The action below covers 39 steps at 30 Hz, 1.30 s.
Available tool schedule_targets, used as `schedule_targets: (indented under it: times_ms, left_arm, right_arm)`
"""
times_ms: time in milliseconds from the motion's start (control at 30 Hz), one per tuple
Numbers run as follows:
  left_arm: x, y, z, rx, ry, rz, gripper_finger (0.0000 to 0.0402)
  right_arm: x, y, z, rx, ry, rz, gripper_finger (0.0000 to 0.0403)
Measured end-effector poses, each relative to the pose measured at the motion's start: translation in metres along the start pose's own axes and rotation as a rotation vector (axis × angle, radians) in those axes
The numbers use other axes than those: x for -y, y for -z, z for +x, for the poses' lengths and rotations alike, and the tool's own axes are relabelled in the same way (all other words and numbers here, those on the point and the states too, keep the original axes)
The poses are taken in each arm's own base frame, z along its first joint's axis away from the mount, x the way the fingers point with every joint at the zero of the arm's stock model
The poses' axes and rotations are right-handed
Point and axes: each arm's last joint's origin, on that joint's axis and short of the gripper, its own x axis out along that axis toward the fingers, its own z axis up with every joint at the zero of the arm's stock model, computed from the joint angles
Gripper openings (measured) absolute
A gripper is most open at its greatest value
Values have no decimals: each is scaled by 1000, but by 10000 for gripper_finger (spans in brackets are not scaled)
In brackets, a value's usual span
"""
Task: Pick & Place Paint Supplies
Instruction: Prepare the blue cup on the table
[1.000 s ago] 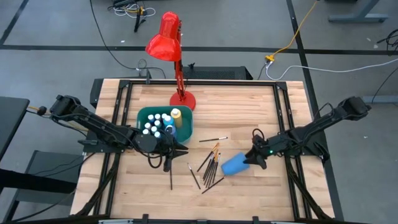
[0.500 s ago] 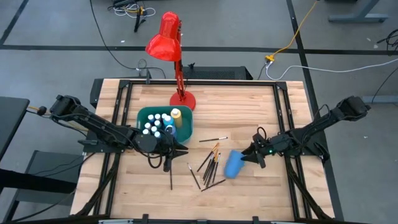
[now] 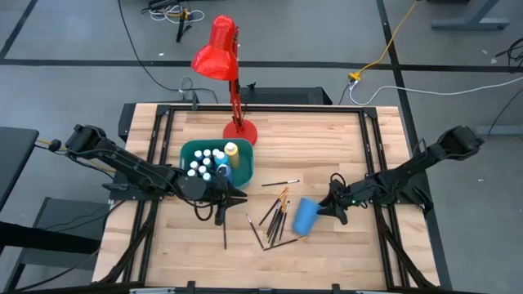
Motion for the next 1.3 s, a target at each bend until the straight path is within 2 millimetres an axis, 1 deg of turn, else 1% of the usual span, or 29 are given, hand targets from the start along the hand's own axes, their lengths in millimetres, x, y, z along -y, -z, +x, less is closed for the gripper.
schedule_targets:
  times_ms: [100,267,333,367,433,500,600,700,800,867,933,1000,1067,1167,1233,1300]
  left_arm:
    - [0,0,0,0,0,0,82]
    - [0,0,0,0,0,0,82]
    - [0,0,0,0,-1,0,82]
    - [0,0,0,0,-1,0,82]
    - [0,0,0,0,0,0,82]
    - [0,0,0,-1,-1,0,82]
    - [0,0,0,0,-1,0,82]
    - [0,0,0,0,-1,3,82]
    - [0,0,0,0,-1,13,82]
    - [0,0,0,0,-1,14,82]
    - [0,0,0,0,-1,11,82]
    - [0,0,0,0,-1,11,82]
    - [0,0,0,0,-1,11,82]
    - [0,0,0,0,-1,11,82]
    - [0,0,0,0,-1,10,82]
    - [0,0,0,0,-1,11,82]
  right_arm:
    - [0,1,2,-12,-7,16,136]
    - [1,0,4,17,9,-13,48]
    - [-1,-3,5,66,14,-26,17]
    - [-1,-4,5,84,13,-32,12]
    - [-4,-7,4,119,-19,-31,15]
    - [-11,-12,3,161,-106,-33,20]
    - [-22,-20,-1,205,-250,-56,11]
    - [-31,-29,-6,278,-338,-102,8]
    - [-43,-46,-7,286,-376,-121,9]
    - [-54,-63,-6,239,-368,-154,9]
    - [-66,-81,-7,137,-288,-229,9]
    - [-78,-101,-14,-11,-135,-329,9]
    - [-89,-122,-29,-109,76,-436,9]
    - [-101,-153,-52,-173,367,-564,9]
    - [-105,-171,-62,-212,465,-599,9]
    - [-103,-185,-65,-275,513,-610,9]
